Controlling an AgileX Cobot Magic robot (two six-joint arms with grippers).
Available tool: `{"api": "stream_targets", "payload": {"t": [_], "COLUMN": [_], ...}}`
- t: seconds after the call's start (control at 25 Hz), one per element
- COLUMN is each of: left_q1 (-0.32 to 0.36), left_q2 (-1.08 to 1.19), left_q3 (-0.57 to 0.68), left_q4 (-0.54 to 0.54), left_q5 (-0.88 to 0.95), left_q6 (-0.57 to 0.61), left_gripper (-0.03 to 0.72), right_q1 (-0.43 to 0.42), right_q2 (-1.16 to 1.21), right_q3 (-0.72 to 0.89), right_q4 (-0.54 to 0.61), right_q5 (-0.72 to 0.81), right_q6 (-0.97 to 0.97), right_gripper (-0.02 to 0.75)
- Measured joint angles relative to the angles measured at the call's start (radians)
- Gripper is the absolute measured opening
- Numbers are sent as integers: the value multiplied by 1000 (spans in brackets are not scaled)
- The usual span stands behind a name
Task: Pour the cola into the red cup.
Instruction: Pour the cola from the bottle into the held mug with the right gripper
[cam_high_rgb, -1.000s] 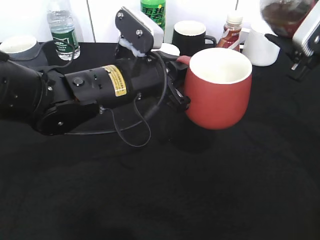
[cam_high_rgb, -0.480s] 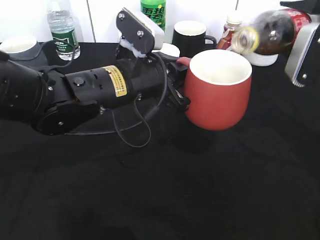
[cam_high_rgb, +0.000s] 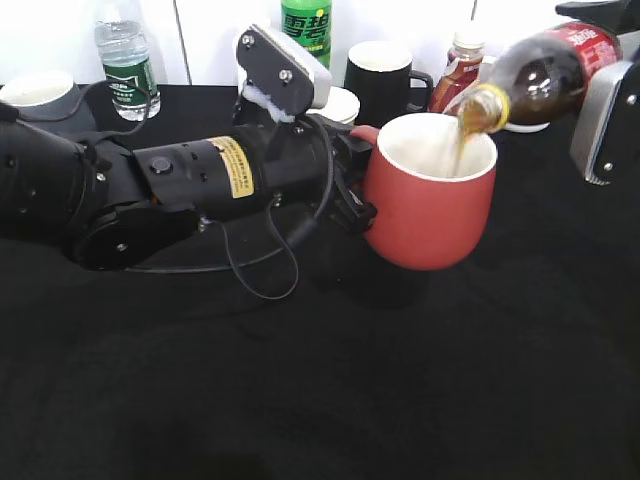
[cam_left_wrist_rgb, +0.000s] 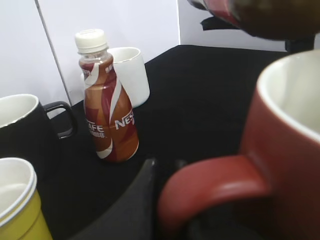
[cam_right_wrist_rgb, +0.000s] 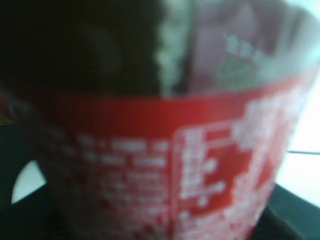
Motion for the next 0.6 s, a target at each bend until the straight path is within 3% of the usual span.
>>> {"api": "stream_targets", "payload": {"t": [0.24,0.6], "left_q1": [0,0], "left_q2": [0,1], "left_q3": [0,0], "left_q4": [83,90], "left_q5": [3,7], "left_q6": [0,0], "left_gripper": [62,62], "right_q1": [0,0], "right_q2": [-1,-1], "right_q3": [0,0], "right_q4": [1,4], "right_q5": [0,-7], "right_q6": [-48,-81], "right_gripper": [489,489]}}
